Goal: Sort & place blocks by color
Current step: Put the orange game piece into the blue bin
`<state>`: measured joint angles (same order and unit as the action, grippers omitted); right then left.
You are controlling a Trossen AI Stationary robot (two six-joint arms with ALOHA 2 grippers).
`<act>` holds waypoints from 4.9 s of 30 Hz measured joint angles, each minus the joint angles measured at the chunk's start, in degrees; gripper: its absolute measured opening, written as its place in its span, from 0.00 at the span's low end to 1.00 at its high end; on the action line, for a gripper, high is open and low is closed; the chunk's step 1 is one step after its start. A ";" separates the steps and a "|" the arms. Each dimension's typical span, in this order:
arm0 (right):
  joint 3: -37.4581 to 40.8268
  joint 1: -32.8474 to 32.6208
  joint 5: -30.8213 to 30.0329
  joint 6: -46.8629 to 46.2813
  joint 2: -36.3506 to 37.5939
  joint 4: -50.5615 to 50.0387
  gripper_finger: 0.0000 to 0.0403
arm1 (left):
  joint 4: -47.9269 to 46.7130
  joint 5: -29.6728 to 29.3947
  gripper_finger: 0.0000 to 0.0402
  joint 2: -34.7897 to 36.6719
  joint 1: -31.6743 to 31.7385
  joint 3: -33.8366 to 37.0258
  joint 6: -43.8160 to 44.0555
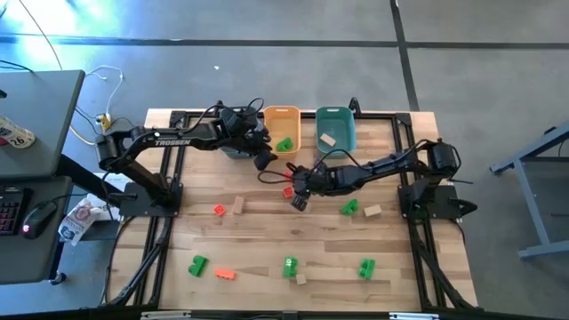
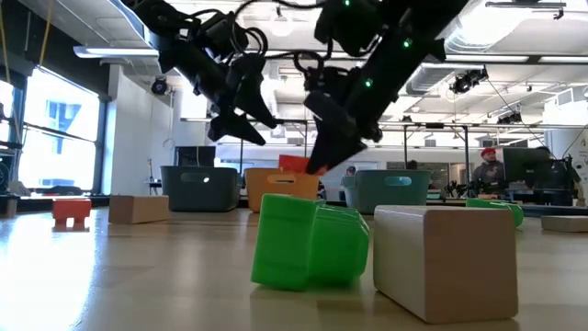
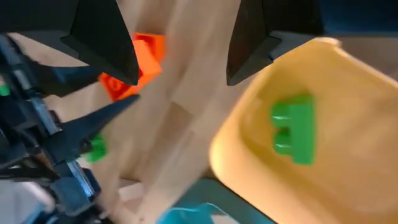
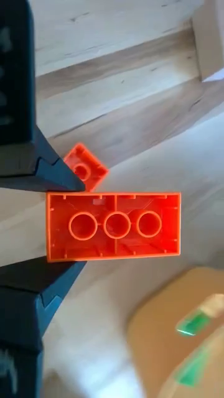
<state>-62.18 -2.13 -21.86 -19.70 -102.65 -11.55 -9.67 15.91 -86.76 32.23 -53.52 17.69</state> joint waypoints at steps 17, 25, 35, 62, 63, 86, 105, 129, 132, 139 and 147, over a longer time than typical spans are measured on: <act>-2.75 -0.87 -8.05 17.35 0.00 2.72 0.28 | 0.03 5.89 0.57 0.00 -3.74 0.00 5.29; -2.75 -2.83 -12.68 23.23 0.00 6.16 0.28 | 0.02 5.96 0.57 0.00 -3.78 0.00 6.20; -2.75 -2.64 -14.97 27.71 0.00 11.15 0.28 | 2.17 11.88 0.57 0.00 -3.79 0.00 6.23; -2.75 -2.58 -17.51 28.34 0.00 11.91 0.43 | 3.08 8.70 0.17 0.02 -3.85 0.00 -2.89; -2.75 -2.58 -17.73 27.64 0.00 12.09 0.45 | 3.08 8.36 0.18 0.02 -3.85 0.00 -3.14; -2.75 -3.95 -22.99 12.94 8.76 -6.44 0.59 | -9.21 -27.56 0.17 10.19 -3.69 0.02 -12.95; -2.75 -1.18 -13.57 -10.10 21.85 -28.48 0.59 | -16.44 -34.16 0.17 8.39 5.66 0.04 -13.30; -2.61 8.41 8.96 -20.90 21.33 -51.97 0.59 | -19.34 -28.33 0.22 2.75 11.32 0.04 -12.35; -2.61 8.53 8.94 -22.88 21.33 -54.93 0.59 | -19.43 -28.36 0.23 2.75 11.32 0.04 -12.35; -2.59 8.11 8.61 -26.90 21.33 -57.68 0.59 | -19.80 -28.12 0.24 2.75 11.30 0.04 -12.35; -2.58 6.68 7.99 -30.57 21.33 -59.23 0.59 | -20.58 -26.57 0.25 2.75 11.30 0.04 -13.40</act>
<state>-64.76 4.55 -13.87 -50.27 -81.32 -70.78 -30.25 -10.66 -84.01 43.53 -53.47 4.29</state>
